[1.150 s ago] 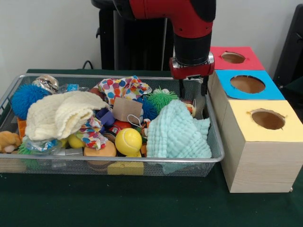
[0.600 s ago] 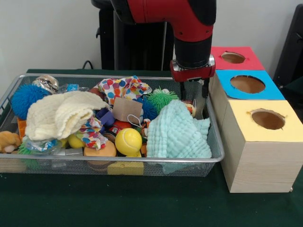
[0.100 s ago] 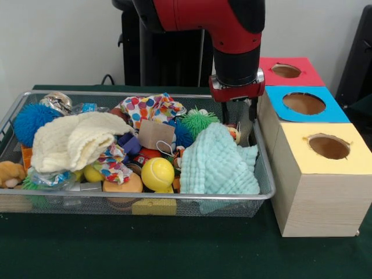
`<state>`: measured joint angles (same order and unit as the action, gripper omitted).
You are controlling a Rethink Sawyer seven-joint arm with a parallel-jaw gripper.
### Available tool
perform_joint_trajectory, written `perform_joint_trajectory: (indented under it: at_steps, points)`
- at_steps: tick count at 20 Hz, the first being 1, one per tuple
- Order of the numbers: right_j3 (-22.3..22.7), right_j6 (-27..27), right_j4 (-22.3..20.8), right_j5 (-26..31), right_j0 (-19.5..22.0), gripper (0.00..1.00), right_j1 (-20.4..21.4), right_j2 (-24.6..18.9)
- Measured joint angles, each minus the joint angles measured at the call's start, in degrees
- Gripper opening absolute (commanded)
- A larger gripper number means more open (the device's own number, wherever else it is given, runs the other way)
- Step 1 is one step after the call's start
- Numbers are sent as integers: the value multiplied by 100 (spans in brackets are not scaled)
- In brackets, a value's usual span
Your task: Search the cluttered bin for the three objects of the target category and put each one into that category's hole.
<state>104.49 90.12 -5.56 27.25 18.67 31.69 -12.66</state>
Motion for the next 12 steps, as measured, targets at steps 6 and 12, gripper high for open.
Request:
perform_joint_trajectory:
  at_steps: [6,12]
  points:
    - [-80,0,-1,279,24,100,31,-27]
    - [-94,0,-4,726,24,100,148,-27]
